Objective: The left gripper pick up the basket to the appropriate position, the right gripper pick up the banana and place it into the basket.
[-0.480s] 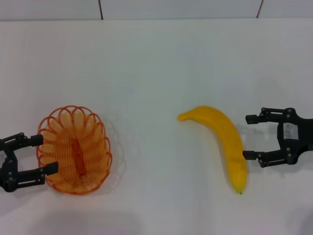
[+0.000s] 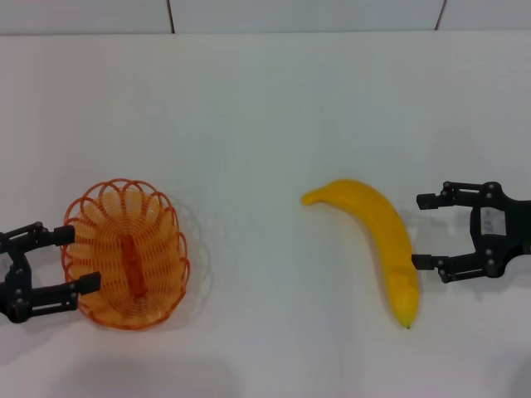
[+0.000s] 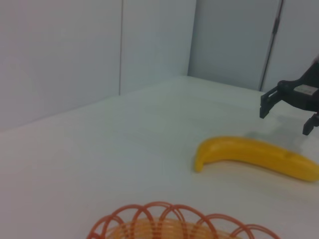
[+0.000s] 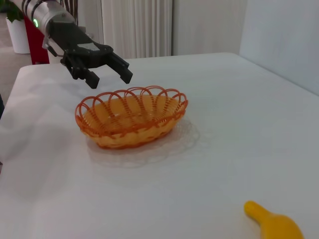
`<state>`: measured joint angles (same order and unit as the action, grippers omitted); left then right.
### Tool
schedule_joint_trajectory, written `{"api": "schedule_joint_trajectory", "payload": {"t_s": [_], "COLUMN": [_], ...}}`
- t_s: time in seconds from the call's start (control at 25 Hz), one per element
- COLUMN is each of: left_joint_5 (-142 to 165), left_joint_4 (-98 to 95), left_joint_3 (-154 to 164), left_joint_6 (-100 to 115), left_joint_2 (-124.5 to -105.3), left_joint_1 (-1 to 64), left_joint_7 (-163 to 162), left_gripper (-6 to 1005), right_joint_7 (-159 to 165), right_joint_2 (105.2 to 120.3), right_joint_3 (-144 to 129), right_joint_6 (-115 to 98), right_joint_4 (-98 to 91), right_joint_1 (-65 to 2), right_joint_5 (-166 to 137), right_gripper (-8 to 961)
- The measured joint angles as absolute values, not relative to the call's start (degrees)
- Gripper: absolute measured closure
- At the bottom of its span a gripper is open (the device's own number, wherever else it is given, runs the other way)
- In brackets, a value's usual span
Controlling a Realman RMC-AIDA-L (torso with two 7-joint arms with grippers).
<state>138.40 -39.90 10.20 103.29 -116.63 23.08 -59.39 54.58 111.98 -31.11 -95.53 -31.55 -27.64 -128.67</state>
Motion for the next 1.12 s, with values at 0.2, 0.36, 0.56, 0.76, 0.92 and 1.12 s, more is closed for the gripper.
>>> {"api": "schedule_joint_trajectory", "payload": {"t_s": [0.2,0.36,0.56,0.76,0.92,1.12], "left_joint_5": [134.7,127.55,125.93,133.99,145.19,155.54], "left_joint_4": [-39.91,-42.33,-50.18,-55.81,-56.4,-62.83], "left_joint_3": [8.77,6.68,6.11,9.03,15.96,26.83], "left_joint_6": [104.6,104.38,101.25,98.44,98.26,97.92], "left_joint_2": [-116.63,-116.31,-115.65,-111.83,-108.63,-111.52], "left_joint_1": [23.2,23.26,25.96,32.56,39.76,44.0], "left_joint_7": [-59.59,-66.03,-84.11,-101.48,-105.3,-98.7], "left_gripper": [141,141,141,141,141,142], "right_joint_7": [54.64,54.77,54.88,54.94,54.96,55.06], "right_joint_2": [112.04,112.06,112.06,112.04,111.9,111.84], "right_joint_3": [-31.11,-31.11,-31.11,-31.11,-31.11,-31.23], "right_joint_6": [-95.54,-95.54,-95.53,-95.54,-95.55,-95.82], "right_joint_4": [-31.55,-31.55,-31.55,-31.55,-31.55,-31.55], "right_joint_1": [-27.7,-27.76,-28.0,-28.09,-28.27,-28.78], "right_joint_5": [-128.67,-128.67,-128.55,-128.35,-128.25,-128.33], "right_gripper": [68,69,71,72,74,75]}}
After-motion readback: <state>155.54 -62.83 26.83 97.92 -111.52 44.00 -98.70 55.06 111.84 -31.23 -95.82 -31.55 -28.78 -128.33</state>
